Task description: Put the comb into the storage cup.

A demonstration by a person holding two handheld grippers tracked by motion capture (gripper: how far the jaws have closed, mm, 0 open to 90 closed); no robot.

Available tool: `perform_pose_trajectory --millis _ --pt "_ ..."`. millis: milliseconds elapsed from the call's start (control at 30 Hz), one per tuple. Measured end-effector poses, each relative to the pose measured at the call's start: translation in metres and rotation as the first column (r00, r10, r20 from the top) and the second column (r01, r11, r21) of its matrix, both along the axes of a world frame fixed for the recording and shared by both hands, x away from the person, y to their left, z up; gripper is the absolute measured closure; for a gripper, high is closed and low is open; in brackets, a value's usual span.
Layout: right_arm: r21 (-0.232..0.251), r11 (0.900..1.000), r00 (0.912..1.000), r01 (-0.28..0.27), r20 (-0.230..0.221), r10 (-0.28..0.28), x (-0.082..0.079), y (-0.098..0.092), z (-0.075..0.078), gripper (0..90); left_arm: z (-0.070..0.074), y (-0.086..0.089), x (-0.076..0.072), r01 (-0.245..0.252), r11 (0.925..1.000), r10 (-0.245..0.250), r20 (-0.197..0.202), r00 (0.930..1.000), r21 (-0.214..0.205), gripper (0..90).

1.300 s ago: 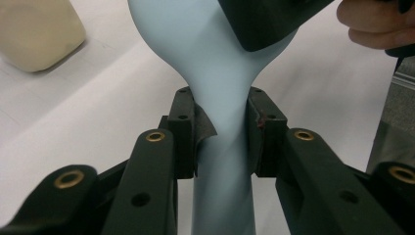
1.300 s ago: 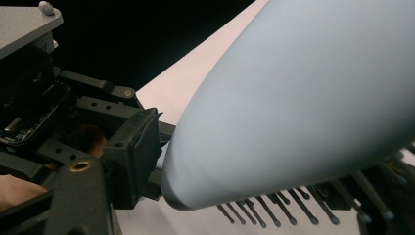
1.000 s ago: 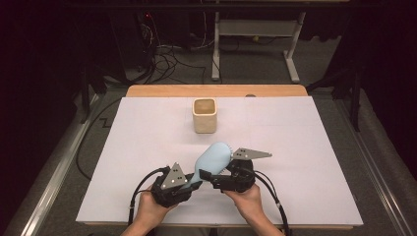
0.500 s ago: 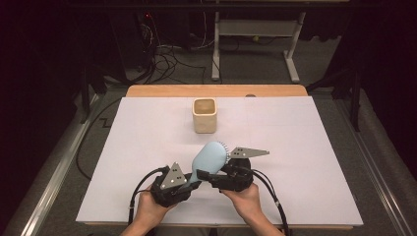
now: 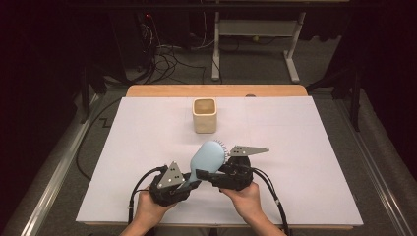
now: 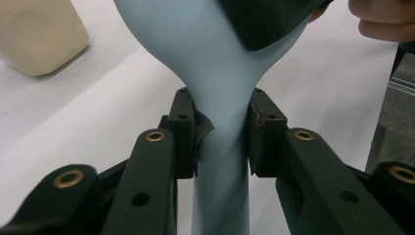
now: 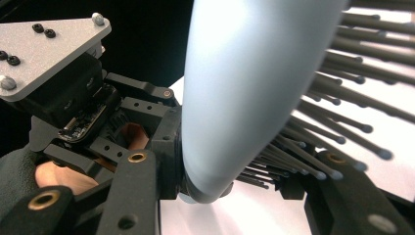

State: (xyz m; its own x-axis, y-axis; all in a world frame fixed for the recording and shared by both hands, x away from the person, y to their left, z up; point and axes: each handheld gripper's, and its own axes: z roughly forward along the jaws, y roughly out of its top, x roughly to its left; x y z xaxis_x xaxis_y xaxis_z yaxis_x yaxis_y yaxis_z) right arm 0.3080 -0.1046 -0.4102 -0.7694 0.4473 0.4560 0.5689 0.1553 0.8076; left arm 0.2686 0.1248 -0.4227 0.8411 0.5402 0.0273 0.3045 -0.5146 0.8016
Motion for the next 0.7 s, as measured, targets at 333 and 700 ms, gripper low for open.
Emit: perform_pose_trajectory --millis 333,700 --pt "-0.017 0.9998 1.0000 -0.008 -0.001 0.008 0.001 -0.001 0.003 56.1 0.002 0.005 0.001 -0.013 0.9991 0.012 -0.004 0.9999 -0.040 57.4" --pt "-0.030 0.9994 0.9994 0.018 0.031 -0.017 0.001 -0.012 0.013 56.0 0.001 0.013 0.002 -0.026 0.9945 0.025 -0.018 0.9995 -0.101 45.8"
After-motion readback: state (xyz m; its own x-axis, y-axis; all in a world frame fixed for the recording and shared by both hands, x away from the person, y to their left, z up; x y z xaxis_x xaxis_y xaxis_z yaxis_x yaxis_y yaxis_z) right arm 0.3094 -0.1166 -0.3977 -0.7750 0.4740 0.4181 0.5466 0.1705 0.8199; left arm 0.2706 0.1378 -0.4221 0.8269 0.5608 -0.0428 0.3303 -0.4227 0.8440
